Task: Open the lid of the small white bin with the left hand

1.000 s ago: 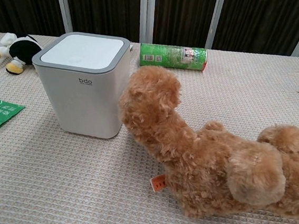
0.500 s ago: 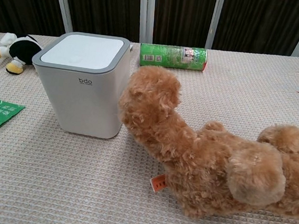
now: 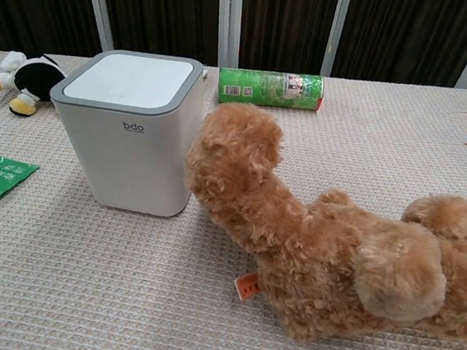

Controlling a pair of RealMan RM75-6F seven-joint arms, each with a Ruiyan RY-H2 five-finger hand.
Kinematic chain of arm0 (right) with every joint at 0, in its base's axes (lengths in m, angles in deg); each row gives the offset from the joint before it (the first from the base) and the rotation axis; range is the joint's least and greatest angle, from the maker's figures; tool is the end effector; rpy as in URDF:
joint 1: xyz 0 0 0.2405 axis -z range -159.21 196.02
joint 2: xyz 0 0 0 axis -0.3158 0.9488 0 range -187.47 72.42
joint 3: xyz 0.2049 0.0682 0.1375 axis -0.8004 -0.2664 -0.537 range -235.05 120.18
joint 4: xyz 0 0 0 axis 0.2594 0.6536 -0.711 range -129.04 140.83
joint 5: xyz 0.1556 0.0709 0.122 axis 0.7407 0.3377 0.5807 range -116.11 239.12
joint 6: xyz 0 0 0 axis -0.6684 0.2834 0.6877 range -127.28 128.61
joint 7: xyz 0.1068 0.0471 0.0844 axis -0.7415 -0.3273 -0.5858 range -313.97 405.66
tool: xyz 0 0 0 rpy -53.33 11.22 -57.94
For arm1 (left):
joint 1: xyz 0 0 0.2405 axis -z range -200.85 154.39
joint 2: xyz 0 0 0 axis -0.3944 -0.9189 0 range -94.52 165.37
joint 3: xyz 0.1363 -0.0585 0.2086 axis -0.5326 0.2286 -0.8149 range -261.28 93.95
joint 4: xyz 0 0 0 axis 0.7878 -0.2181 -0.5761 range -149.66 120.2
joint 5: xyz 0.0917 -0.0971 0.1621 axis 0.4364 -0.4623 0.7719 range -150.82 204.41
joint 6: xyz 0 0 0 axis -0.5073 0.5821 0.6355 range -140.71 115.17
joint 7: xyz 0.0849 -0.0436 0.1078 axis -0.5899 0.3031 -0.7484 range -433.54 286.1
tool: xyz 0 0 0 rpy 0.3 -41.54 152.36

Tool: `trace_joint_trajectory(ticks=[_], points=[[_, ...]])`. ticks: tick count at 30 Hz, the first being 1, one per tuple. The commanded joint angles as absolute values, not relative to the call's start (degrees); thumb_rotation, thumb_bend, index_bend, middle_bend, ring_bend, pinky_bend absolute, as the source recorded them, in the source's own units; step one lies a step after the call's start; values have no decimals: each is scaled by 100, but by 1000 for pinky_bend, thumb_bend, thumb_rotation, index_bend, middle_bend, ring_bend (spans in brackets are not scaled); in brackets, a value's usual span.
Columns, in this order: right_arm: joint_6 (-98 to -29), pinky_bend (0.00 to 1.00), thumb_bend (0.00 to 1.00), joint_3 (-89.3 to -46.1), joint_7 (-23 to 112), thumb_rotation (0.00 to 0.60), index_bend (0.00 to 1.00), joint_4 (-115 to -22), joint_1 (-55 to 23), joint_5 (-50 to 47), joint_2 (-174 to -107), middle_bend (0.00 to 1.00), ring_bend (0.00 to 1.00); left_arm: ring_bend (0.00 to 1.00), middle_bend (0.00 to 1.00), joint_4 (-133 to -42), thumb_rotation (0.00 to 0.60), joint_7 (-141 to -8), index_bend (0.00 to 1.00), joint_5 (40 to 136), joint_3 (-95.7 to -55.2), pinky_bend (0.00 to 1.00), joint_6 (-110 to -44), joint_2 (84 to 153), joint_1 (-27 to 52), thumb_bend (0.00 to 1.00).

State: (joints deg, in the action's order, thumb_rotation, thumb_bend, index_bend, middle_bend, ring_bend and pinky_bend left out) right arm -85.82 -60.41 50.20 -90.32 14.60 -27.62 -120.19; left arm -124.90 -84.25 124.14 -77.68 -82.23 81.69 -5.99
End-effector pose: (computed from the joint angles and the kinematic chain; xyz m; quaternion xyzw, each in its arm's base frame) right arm -0.2938 -0.1748 0.1616 0.6095 -0.3624 0.3925 0.5858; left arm -0.2042 0.2287 0.1827 -0.7690 -0.2403 -0.3553 0.4740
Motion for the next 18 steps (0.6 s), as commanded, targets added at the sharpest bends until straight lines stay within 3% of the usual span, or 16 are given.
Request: trace_joint_trajectory(ticks=[1, 18], points=[[-8586, 0, 191, -6053, 5035, 600, 146, -9023, 1461, -2740, -12029, 63, 0, 753, 868, -12762, 600, -8994, 207, 12175, -7623, 802, -7622, 8458, -90, 773], [-8596, 0, 191, -6072, 5070, 600, 146, -8985, 1479, -2663, -12030, 63, 0, 753, 868, -12828, 600, -9900, 208, 11456, -7468, 804, -7050, 9287, 539, 773]])
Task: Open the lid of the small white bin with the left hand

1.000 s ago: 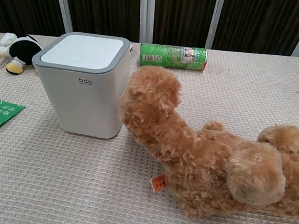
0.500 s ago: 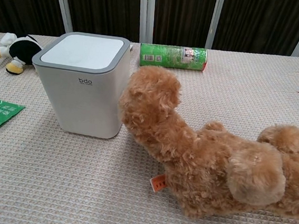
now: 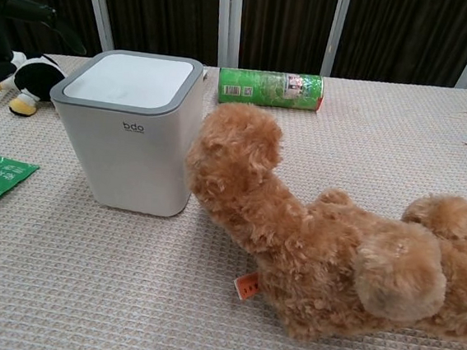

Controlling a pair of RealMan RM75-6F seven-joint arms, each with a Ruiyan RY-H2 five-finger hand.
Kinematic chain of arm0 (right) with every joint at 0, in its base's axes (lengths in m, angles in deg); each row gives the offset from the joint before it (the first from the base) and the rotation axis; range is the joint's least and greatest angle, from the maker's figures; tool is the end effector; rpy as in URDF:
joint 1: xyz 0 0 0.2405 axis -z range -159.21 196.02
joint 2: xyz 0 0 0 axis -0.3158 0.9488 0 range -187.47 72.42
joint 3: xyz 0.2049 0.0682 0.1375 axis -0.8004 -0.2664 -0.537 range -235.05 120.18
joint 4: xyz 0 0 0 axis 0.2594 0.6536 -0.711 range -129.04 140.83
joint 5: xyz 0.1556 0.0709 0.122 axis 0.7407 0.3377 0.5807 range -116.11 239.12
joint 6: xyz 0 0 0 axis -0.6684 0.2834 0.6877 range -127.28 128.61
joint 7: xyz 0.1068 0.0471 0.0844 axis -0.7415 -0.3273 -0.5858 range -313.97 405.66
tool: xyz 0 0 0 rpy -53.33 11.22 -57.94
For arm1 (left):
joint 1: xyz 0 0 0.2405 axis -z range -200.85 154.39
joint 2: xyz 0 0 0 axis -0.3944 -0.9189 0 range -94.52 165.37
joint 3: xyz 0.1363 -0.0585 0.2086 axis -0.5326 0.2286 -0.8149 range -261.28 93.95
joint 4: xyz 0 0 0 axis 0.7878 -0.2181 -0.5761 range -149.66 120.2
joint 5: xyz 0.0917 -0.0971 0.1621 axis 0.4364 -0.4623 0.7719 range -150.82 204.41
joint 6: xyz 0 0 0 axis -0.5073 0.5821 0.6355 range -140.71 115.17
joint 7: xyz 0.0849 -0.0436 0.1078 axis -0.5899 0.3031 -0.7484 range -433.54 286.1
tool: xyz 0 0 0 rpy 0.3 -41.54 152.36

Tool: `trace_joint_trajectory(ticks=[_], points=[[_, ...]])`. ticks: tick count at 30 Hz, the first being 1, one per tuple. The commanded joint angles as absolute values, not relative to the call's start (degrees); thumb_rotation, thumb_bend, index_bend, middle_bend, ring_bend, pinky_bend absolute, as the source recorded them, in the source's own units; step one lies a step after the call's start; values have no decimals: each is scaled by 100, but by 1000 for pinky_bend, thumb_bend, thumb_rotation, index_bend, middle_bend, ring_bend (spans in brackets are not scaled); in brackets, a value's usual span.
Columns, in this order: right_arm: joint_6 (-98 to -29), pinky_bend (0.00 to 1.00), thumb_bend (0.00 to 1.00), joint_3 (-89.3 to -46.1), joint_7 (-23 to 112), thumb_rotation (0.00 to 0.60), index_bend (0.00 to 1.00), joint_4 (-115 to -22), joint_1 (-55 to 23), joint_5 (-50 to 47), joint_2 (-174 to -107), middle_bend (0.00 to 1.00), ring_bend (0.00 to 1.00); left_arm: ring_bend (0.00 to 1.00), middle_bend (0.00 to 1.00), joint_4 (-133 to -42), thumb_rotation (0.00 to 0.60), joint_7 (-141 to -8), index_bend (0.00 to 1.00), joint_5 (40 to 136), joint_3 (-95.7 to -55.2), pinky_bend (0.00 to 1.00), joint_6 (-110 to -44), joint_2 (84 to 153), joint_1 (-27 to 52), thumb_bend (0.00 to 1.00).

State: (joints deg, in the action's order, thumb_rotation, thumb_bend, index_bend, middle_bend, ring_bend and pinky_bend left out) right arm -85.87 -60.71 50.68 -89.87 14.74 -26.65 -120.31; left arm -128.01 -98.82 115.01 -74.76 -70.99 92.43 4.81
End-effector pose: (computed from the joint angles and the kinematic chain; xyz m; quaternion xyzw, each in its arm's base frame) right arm -0.2975 -0.1754 0.1633 0.6054 -0.3611 0.3863 0.5949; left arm -0.1487 0.2625 0.1173 -0.8102 -0.2078 -0.3518 0.4203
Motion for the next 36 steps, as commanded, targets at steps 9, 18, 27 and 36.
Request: trace_joint_trajectory(ticks=[9, 18, 27, 36], points=[[-8629, 0, 191, -6080, 5011, 600, 146, -8950, 1502, -2645, -12011, 63, 0, 753, 868, -12929, 600, -10055, 225, 11333, -7544, 804, -6913, 9407, 714, 774], [-8685, 0, 191, -6086, 4915, 600, 146, -8940, 1533, -2651, -11972, 63, 0, 753, 868, -12929, 600, -10416, 230, 10972, -7600, 805, -6783, 9556, 842, 774], [-8663, 0, 190, -6084, 4856, 600, 146, -8905, 1533, -2638, -11947, 63, 0, 753, 868, -12905, 600, -10734, 231, 10633, -7632, 804, -6659, 9753, 1041, 774], [-8686, 0, 191, -6082, 4783, 600, 146, -8901, 1551, -2648, -11910, 63, 0, 753, 872, -13094, 600, -11098, 237, 10305, -7770, 804, -6586, 9653, 1130, 773]])
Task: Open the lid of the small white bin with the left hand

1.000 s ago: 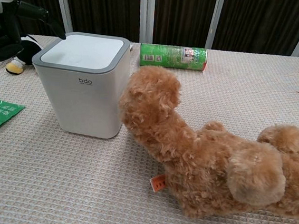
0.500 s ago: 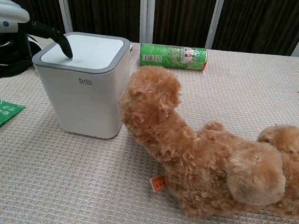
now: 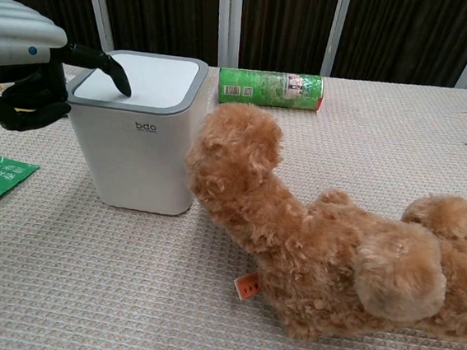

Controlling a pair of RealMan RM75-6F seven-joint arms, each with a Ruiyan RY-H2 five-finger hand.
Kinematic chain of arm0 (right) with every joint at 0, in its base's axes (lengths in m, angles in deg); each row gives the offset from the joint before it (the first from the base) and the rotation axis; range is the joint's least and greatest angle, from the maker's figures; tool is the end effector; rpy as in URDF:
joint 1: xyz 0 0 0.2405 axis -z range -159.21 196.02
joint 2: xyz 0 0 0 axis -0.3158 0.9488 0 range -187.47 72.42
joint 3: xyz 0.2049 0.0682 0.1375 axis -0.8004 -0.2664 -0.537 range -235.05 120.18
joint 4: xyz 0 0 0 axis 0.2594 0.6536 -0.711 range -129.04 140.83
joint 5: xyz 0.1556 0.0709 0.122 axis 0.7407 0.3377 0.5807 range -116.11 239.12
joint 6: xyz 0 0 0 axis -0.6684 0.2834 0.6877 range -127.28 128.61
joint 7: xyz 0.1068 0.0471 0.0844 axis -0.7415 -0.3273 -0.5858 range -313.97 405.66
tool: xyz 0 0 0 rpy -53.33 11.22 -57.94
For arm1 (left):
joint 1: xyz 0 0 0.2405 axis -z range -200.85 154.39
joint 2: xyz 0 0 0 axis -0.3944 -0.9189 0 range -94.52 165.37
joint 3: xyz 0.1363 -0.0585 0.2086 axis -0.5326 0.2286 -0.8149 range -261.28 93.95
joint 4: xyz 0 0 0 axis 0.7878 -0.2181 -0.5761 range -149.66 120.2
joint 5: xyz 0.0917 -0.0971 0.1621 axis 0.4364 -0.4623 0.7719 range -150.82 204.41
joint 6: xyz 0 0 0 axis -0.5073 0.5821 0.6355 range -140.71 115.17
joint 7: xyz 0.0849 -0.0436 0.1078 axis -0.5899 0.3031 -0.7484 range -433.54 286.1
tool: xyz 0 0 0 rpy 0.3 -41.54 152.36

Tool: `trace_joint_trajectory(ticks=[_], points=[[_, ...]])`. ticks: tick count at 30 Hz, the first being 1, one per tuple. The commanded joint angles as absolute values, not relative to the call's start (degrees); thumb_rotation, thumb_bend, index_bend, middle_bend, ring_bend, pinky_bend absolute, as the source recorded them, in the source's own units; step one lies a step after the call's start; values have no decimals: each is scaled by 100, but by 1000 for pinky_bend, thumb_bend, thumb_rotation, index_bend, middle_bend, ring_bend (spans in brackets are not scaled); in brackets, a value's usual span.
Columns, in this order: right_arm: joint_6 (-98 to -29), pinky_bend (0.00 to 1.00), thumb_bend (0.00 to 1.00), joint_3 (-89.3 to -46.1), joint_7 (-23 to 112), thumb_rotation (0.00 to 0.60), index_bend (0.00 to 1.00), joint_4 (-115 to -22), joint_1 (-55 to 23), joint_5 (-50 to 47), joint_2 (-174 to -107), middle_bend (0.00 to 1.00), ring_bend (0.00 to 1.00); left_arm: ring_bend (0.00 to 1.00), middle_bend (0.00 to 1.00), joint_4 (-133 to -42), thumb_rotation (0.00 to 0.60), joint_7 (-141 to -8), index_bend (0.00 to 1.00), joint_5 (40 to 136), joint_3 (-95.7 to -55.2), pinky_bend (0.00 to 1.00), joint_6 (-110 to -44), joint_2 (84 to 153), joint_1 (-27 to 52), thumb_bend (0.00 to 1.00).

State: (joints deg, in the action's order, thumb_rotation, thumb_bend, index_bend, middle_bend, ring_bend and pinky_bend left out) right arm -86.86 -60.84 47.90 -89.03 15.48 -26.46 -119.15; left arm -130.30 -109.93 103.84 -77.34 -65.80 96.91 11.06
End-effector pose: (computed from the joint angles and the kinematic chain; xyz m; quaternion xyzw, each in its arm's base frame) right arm -0.3034 -0.1721 0.1737 0.5951 -0.3640 0.3918 0.5999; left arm -0.1341 0.2635 0.0801 -0.8426 -0.2153 -0.3000 0.3920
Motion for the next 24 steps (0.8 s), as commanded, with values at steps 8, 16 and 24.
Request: trace_joint_trajectory(ticks=[8, 16, 24], points=[[-8698, 0, 191, -6077, 4781, 600, 146, -8898, 1560, -2661, -11905, 63, 0, 613, 645, -13406, 600, -10747, 222, 10713, -7654, 768, -7166, 9565, 1014, 555], [-8674, 0, 191, -6067, 4768, 600, 146, -8884, 1553, -2671, -11906, 63, 0, 252, 324, -13539, 600, -10371, 195, 12120, -7894, 374, -8980, 9295, 41, 146], [-8688, 0, 191, -6043, 4742, 600, 146, -8889, 1560, -2726, -11889, 63, 0, 177, 226, -13345, 600, -10883, 192, 12052, -8489, 266, -10412, 9287, -1307, 133]])
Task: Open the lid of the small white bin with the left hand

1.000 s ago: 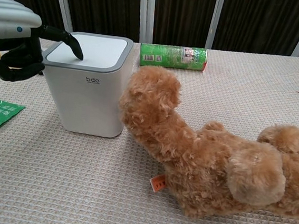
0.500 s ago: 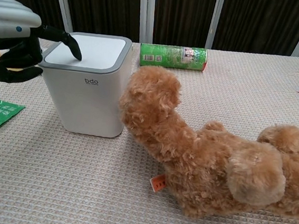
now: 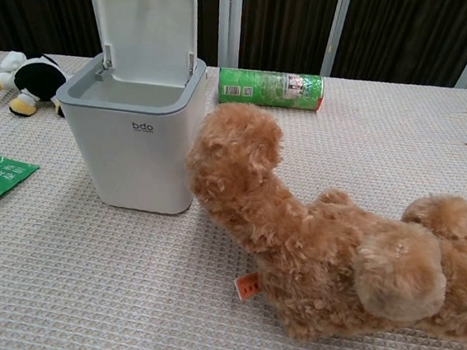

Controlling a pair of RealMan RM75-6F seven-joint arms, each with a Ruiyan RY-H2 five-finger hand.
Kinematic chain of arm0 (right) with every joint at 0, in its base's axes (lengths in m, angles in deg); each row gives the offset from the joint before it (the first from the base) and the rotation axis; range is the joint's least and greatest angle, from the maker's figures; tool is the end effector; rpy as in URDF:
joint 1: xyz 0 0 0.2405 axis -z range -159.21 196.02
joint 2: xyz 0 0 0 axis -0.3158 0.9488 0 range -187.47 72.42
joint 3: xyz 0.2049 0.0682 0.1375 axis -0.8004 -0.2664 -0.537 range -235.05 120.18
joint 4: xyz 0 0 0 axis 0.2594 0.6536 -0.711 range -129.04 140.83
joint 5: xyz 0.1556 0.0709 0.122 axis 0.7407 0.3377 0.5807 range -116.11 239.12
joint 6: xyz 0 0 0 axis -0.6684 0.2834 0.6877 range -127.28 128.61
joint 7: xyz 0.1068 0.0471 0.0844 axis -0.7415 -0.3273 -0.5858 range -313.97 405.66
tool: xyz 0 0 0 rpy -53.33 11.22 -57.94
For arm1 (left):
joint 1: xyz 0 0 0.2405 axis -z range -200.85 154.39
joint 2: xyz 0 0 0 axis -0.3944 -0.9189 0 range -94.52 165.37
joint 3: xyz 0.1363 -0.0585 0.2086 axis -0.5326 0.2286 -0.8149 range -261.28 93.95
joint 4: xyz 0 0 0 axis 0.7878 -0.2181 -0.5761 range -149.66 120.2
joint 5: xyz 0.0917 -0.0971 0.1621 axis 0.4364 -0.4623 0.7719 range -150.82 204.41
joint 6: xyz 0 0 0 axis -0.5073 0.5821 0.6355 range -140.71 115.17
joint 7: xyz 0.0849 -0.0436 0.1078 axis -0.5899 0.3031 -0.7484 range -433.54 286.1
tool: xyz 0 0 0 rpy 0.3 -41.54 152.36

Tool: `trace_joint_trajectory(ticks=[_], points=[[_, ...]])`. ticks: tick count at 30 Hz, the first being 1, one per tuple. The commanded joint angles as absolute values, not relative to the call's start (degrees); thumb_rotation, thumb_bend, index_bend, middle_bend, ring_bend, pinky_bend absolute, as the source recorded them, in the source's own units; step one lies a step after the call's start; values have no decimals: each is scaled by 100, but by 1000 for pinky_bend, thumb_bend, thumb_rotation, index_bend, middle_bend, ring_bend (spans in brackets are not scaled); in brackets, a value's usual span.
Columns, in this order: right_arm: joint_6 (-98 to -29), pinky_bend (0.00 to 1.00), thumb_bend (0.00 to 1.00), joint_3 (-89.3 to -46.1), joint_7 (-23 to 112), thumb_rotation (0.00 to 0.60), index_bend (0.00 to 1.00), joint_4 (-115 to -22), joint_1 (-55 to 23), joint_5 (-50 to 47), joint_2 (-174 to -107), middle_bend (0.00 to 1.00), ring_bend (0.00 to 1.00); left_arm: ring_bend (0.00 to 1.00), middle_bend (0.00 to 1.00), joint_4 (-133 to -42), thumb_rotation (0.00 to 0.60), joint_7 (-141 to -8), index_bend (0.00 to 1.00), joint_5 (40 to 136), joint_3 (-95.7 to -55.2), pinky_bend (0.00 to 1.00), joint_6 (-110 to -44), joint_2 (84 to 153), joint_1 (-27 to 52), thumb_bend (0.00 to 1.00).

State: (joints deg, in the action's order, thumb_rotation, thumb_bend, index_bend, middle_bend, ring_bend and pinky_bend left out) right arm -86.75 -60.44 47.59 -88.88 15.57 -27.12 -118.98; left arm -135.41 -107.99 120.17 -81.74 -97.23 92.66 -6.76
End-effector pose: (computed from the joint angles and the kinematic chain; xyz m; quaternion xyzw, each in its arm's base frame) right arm -0.3036 -0.1703 0.1729 0.5999 -0.3646 0.3906 0.5955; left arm -0.1613 0.2034 0.1590 -0.7017 -0.2069 -0.4114 0.5437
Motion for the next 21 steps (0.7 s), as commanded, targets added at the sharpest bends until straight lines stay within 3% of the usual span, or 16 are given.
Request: trace_joint_trajectory(ticks=[1, 6, 15, 21], points=[[-8696, 0, 191, -6040, 4727, 600, 146, -8887, 1564, -2734, -11883, 63, 0, 165, 217, -13210, 600, -10773, 192, 12040, -8522, 253, -10566, 9332, -1429, 133], [-8686, 0, 190, -6011, 4614, 600, 146, -8870, 1553, -2815, -11829, 63, 0, 111, 170, -12469, 600, -9812, 185, 11618, -8621, 199, -11069, 9537, -1970, 133], [-8792, 0, 191, -5958, 4500, 600, 146, -8828, 1554, -3049, -11808, 63, 0, 21, 105, -11892, 600, -8695, 144, 10860, -8573, 136, -10688, 9532, -2155, 133], [-8767, 0, 191, -5971, 4438, 600, 146, -8799, 1521, -3057, -11825, 63, 0, 21, 102, -11671, 600, -8518, 143, 11109, -8502, 130, -10839, 9552, -2198, 133]])
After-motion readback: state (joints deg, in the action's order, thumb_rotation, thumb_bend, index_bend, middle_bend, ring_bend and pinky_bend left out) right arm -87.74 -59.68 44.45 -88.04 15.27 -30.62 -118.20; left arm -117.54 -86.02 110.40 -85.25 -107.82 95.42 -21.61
